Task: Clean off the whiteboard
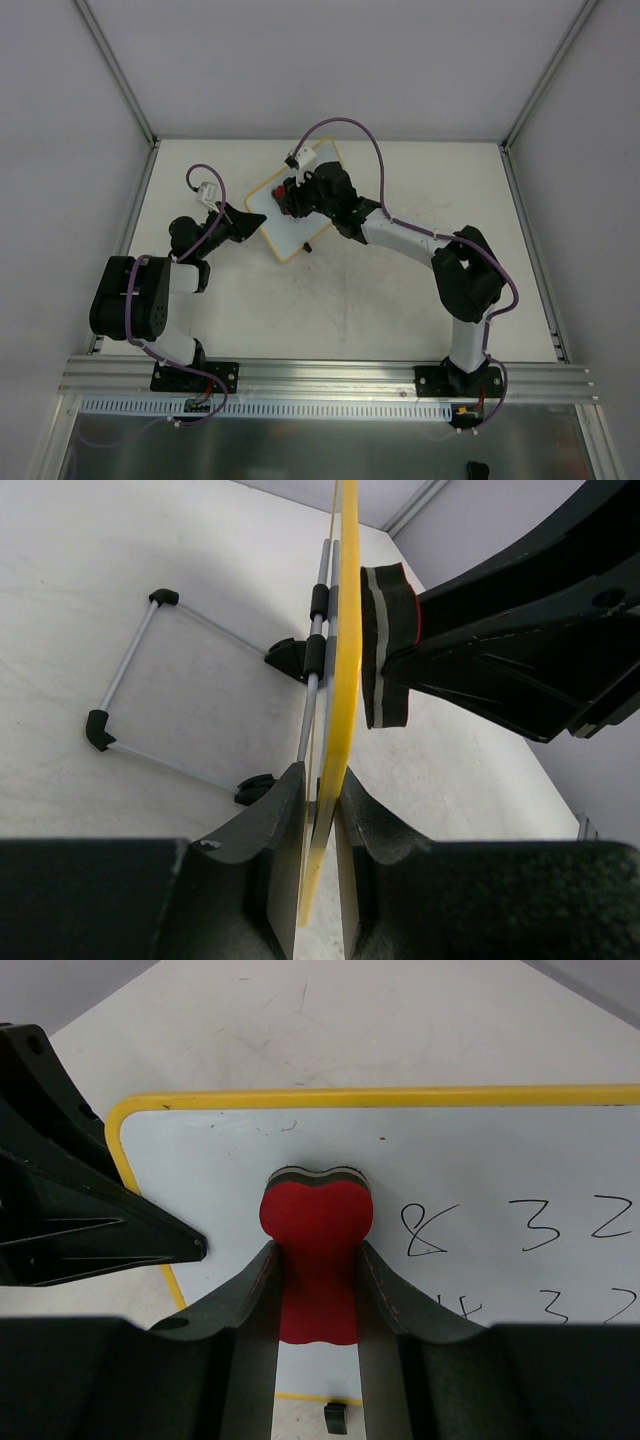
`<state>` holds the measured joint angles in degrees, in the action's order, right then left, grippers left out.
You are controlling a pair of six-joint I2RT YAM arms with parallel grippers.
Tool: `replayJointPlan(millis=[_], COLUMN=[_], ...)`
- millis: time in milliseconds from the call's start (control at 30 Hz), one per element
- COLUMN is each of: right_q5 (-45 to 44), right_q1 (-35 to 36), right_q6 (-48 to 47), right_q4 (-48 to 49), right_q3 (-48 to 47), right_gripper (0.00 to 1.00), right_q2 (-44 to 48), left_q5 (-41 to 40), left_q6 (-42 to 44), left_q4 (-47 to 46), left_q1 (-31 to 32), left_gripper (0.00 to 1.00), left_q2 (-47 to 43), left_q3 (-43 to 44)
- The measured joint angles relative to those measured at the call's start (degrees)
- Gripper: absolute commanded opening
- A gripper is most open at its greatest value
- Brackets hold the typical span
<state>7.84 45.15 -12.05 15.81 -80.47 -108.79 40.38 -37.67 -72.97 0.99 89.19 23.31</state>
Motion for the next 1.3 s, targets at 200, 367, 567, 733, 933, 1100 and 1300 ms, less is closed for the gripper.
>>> replayJointPlan(millis=[200, 367, 567, 733, 933, 1100, 1300], right_q5=[-0.07, -0.59, -2.16, -3.58, -5.64, -7.17, -7.67], right_q1=[0.02, 0.11, 0.42, 0.66, 0.72, 0.74, 0.74], right_q6=[0.07, 0.04, 0.85, 2.38, 5.01, 7.69, 9.68], right_q4=[0.85, 2.43, 5.2, 11.32, 18.03, 22.21, 23.91], right_q3=[-0.68, -0.87, -0.09, 4.04, 11.3, 16.83, 19.08], right_gripper=[0.0, 0.0, 0.0, 0.0, 0.0, 0.0, 0.0], right_q2=[-1.57, -2.73, -3.23, -2.99, -2.23, -2.03, -2.05], left_q5=[0.5, 1.22, 1.66, 1.64, 1.64, 1.6, 1.62], left_q6=[0.52, 1.42, 1.42, 1.97, 2.49, 2.99, 3.8], left_q4=[-0.15, -0.39, 0.11, 0.83, 0.9, 0.72, 0.59], left_q1=[0.0, 0.0, -0.35, -0.35, -0.35, -0.37, -0.35], left_gripper=[0.0, 0.0, 0.0, 0.0, 0.0, 0.0, 0.0], left_q2=[0.0, 0.0, 0.09, 0.09, 0.39, 0.61, 0.61], left_q3=[0.02, 0.46, 0.98, 0.98, 0.98, 0.98, 0.98])
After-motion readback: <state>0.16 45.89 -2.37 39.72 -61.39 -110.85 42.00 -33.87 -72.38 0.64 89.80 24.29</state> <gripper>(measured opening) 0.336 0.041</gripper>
